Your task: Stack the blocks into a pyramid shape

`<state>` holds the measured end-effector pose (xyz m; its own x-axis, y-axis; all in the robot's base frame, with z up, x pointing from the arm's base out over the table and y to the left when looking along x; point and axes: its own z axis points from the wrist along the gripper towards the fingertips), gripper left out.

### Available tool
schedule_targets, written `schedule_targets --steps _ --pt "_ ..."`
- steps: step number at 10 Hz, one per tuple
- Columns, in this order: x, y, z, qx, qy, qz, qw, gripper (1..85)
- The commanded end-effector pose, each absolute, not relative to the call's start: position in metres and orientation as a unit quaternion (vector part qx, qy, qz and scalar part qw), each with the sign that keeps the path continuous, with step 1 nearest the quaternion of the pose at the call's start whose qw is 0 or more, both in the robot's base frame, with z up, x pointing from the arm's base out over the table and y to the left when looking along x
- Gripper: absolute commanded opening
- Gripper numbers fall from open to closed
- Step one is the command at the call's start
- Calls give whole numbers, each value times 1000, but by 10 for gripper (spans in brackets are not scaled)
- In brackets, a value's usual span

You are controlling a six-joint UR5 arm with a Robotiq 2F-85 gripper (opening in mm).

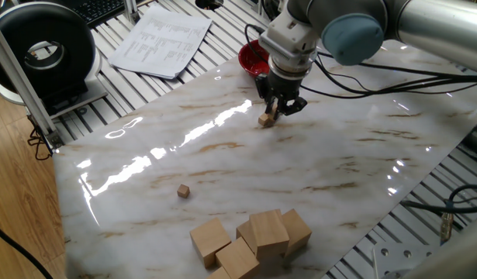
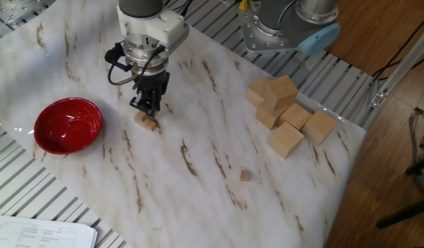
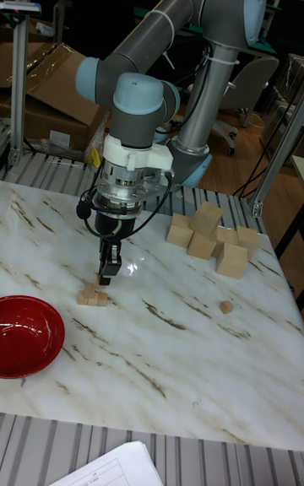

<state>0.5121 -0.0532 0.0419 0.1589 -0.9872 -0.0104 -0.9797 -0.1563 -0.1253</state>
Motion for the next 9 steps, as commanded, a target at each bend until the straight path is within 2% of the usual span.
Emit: schedule_targets --steps 1,9 --pt "514 -47 42 -742 667 -24 61 160" --pt "518 -51 42 -726 685 -19 57 157"
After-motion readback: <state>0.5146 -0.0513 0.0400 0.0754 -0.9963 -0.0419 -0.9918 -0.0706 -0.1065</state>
